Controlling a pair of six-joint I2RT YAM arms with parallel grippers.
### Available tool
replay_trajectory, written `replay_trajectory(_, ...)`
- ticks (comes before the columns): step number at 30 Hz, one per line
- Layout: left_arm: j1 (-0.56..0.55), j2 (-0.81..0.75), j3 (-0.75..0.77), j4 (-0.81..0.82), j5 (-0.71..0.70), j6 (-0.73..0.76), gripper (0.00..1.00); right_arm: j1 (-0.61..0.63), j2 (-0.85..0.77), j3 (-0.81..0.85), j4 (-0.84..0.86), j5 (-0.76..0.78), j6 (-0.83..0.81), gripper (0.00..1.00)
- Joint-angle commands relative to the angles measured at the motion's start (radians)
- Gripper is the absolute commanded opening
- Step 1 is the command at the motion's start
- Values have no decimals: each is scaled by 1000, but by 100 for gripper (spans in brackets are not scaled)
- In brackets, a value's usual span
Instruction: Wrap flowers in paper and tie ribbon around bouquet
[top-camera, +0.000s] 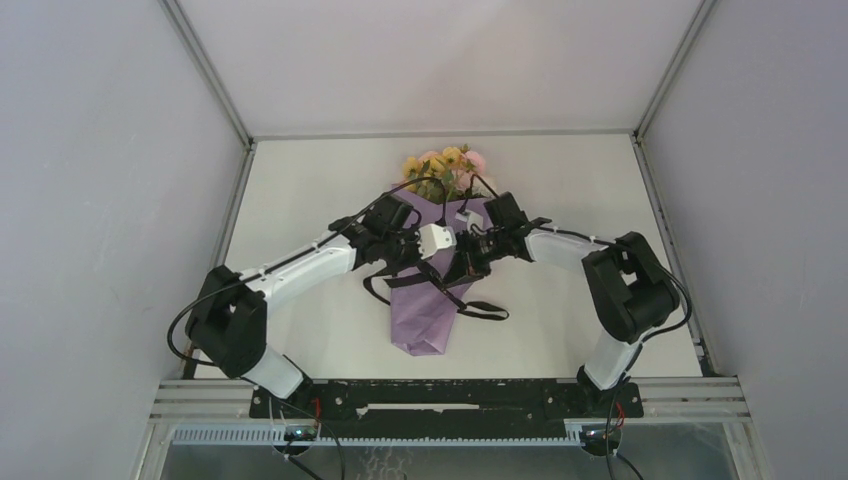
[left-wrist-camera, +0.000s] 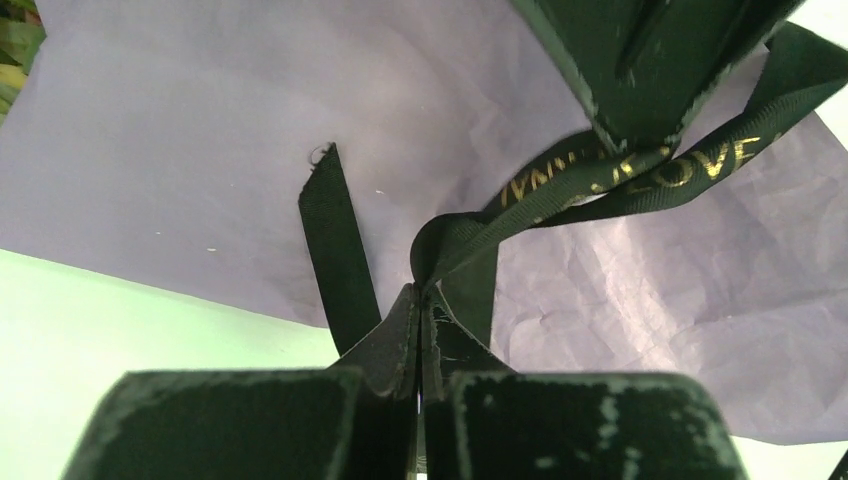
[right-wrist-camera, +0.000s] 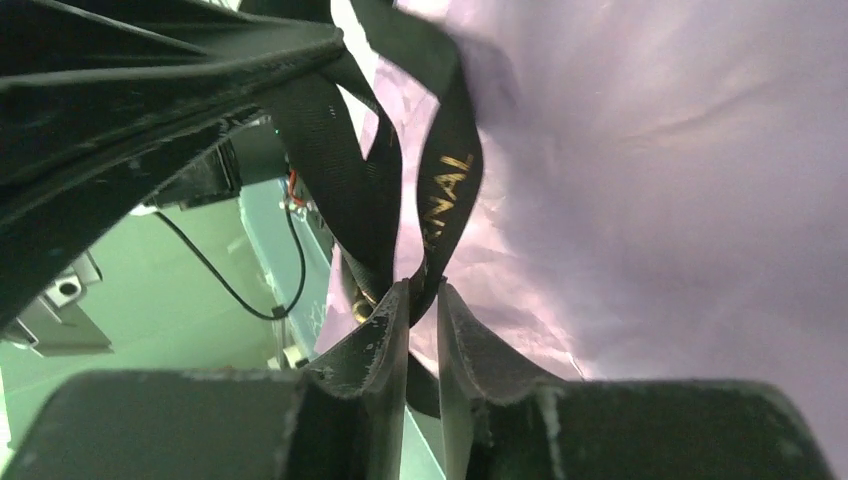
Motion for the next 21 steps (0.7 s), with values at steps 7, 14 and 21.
replay_trajectory(7,10,57,115,63,43,-76,0,-94,-67,0,-38,55,-11,28)
replay_trajectory(14,14,69,133,73,74,-82,0,-111,-24,21,-56,133,-13,29)
replay_trajectory(21,16,91,162,85,60,-85,0,-77,46,80,-55,173,-9,28)
